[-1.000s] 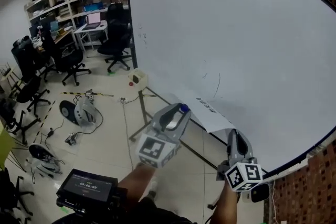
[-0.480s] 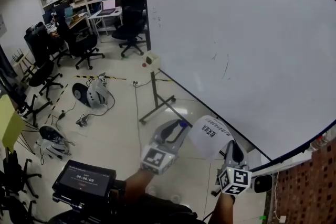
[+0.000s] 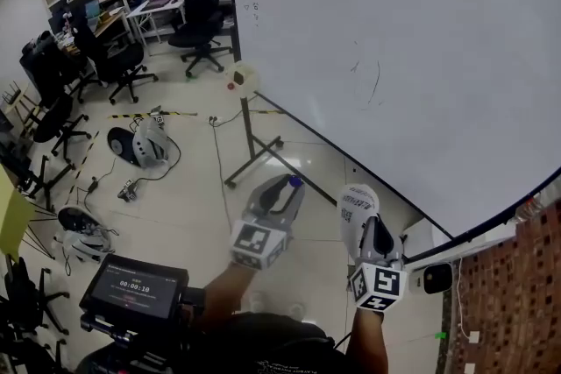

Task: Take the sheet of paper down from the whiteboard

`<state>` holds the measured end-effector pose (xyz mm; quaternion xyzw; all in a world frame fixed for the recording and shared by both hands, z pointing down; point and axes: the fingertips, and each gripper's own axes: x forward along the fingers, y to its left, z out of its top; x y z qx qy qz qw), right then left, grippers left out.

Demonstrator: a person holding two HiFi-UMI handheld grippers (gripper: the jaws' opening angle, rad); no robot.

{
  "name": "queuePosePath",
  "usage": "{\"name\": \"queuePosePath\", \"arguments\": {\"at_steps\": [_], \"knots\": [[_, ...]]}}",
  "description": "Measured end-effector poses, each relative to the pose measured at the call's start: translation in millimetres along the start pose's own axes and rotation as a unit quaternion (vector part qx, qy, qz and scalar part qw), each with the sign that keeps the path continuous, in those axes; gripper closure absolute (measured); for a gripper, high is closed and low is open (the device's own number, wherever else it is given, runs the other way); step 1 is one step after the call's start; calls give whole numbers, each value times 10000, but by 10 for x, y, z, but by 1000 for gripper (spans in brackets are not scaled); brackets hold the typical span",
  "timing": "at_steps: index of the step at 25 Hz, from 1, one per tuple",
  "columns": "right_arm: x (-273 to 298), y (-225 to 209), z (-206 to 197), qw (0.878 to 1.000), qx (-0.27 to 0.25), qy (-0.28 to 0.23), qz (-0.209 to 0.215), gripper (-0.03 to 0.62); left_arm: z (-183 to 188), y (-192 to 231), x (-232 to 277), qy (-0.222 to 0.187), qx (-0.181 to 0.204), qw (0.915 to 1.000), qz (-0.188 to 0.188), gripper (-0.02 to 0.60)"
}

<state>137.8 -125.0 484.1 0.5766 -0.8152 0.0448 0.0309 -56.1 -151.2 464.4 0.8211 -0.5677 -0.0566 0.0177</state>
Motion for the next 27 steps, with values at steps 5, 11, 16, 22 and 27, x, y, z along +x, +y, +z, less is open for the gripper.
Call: {"name": "queuePosePath", "arguments": {"at_steps": [5, 11, 16, 22, 27], "knots": [[-2, 89, 99, 9997, -101, -156, -147, 582, 58, -21, -55, -69, 23, 10000, -59, 459], [75, 167, 199, 9992, -212, -311, -93, 582, 29, -9, -54, -39, 9, 10000, -41, 459], [130, 196, 243, 9990, -211, -375, -84, 582, 56, -2, -39, -65, 79, 9999, -45, 459], [215, 246, 351, 9987, -233, -457, -27, 582, 158, 7, 54, -164, 244, 9996, -44, 459], [283, 286, 423, 9982, -299, -528, 2, 582, 173, 6, 105, 18, 323, 9995, 15, 459]]}}
